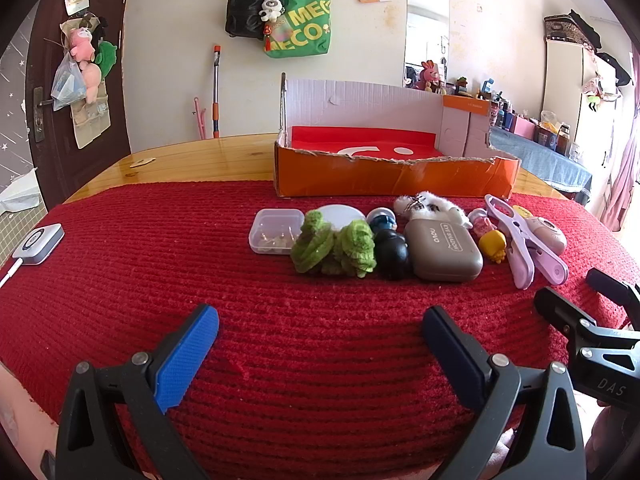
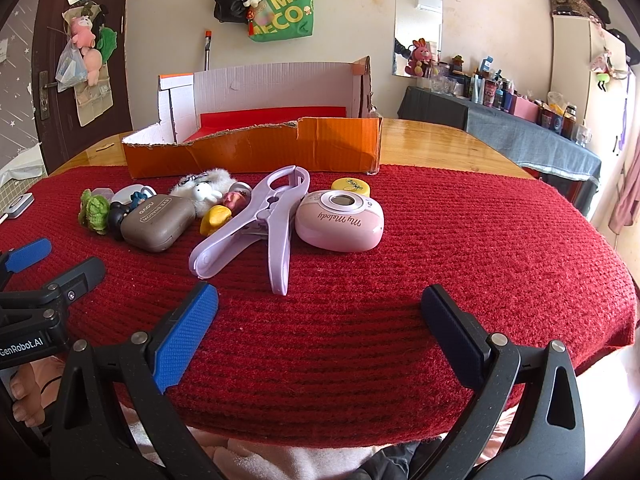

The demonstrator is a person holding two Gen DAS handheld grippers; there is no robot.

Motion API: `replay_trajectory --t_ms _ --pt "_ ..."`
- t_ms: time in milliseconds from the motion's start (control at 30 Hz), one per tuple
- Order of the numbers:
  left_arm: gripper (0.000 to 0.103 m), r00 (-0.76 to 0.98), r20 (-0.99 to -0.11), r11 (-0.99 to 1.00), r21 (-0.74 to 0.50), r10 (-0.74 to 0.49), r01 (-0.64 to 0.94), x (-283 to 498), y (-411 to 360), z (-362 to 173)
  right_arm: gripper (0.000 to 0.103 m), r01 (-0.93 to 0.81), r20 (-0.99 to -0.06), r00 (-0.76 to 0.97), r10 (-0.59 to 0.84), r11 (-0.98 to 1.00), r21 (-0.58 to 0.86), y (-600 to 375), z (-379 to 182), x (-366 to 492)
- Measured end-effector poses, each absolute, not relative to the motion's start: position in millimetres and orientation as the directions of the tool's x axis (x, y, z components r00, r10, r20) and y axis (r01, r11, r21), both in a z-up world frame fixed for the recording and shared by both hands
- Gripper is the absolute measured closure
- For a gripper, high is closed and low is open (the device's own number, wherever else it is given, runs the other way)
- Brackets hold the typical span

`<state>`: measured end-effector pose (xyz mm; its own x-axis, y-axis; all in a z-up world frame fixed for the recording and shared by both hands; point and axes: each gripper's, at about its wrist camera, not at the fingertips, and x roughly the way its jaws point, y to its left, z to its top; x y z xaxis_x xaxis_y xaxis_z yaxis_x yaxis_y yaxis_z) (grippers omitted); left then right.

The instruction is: Organize objects

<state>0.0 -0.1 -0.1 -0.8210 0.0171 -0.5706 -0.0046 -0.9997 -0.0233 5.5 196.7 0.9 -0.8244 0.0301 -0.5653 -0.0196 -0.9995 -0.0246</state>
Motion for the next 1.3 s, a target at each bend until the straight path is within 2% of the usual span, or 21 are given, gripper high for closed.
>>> replay_trajectory --t_ms 567,767,1033,1200,1300 --pt "0.000 -0.810 -0.585 -0.999 -0.035 0.034 -0.017 -4.6 1.3 7.0 0.000 -0.007 -0.574 -0.819 0.018 -1.000 -0.021 197.4 3.9 5.1" --pt "0.000 -0.820 -0.568 -0.996 -0.089 0.067 -0.020 -7.8 -14.9 29.4 0.000 0.002 -0.533 -0.846 0.015 -1.000 -0.031 195.5 27.6 11.6" --pt "0.000 -0.778 -0.610 -0.980 -0.196 0.148 -0.033 -40.4 -46.1 53.3 0.000 -0.021 -0.532 -0.847 0.020 -1.000 -0.005 212.7 52.4 -12.2" --pt "0.000 -0.767 -0.636 -0.994 -0.112 0.083 -0.015 -58.1 -53.3 57.5 0.000 -0.026 -0.586 -0.810 0.014 -1.000 0.013 224.8 51.9 -35.0" --pt "0.000 -0.728 -0.679 -0.995 -0.083 0.092 -0.048 -71.9 -56.3 55.2 0.000 -0.037 -0.621 -0.784 0.009 -0.999 0.032 234.3 50.4 -45.0"
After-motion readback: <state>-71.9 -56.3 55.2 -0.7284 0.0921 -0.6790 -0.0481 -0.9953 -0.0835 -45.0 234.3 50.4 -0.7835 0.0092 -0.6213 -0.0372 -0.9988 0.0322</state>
